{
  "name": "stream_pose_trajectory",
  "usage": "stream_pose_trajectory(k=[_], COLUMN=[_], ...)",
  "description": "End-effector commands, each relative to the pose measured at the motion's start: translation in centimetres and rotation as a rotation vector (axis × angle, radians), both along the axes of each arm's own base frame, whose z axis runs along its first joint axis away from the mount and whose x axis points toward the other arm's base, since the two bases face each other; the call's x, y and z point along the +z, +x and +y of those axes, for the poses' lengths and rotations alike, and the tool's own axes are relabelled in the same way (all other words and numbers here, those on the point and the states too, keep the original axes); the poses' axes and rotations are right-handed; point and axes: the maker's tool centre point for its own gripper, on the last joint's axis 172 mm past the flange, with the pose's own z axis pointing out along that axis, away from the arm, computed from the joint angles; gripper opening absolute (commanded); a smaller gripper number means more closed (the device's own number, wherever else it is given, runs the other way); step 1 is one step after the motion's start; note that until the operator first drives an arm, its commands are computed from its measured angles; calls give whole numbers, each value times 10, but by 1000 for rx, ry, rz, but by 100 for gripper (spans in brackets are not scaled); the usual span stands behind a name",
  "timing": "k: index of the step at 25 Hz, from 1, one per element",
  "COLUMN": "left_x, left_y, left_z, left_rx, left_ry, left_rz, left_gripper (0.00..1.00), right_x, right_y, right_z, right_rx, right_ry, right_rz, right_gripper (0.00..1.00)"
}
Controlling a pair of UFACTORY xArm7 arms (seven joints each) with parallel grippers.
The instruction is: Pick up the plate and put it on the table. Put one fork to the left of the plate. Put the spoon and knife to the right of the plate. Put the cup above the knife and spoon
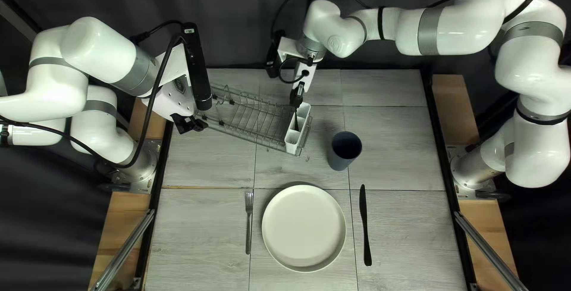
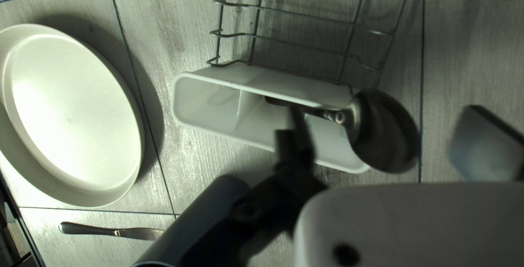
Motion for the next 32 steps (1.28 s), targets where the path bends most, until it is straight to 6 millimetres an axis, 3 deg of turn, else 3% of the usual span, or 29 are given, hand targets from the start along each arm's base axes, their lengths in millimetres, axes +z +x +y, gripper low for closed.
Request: stream_pose_trajectory(k=[1, 8, 11, 16, 17, 21, 24, 28, 32], left_x=[0, 0, 0, 0, 0, 0, 0, 0, 0], left_y=[0, 0, 0, 0, 0, 0, 0, 0, 0], left_z=[0, 0, 0, 0, 0, 0, 0, 0, 0], left_rx=[0, 0, 0, 0, 0, 0, 0, 0, 0], left_ry=[0, 0, 0, 0, 0, 0, 0, 0, 0], left_rz=[0, 0, 0, 0, 0, 0, 0, 0, 0], left_gripper=[100, 100, 100, 100, 100, 100, 100, 100, 100], right_x=[7, 28, 48, 101, 121, 163, 187, 195, 181], right_y=[2, -6, -12, -33, -46, -83, -115, -146, -170], right_z=[8, 14, 15, 12, 12, 26, 51, 93, 168], right_rx=[9, 10, 3, -28, -38, -49, -43, -37, -21], right_ry=[-8, -31, -45, -93, -101, -93, -56, -5, 85], right_rz=[3, 4, 3, -6, -10, -18, -26, -15, -27], right_gripper=[0, 0, 0, 0, 0, 0, 0, 0, 0])
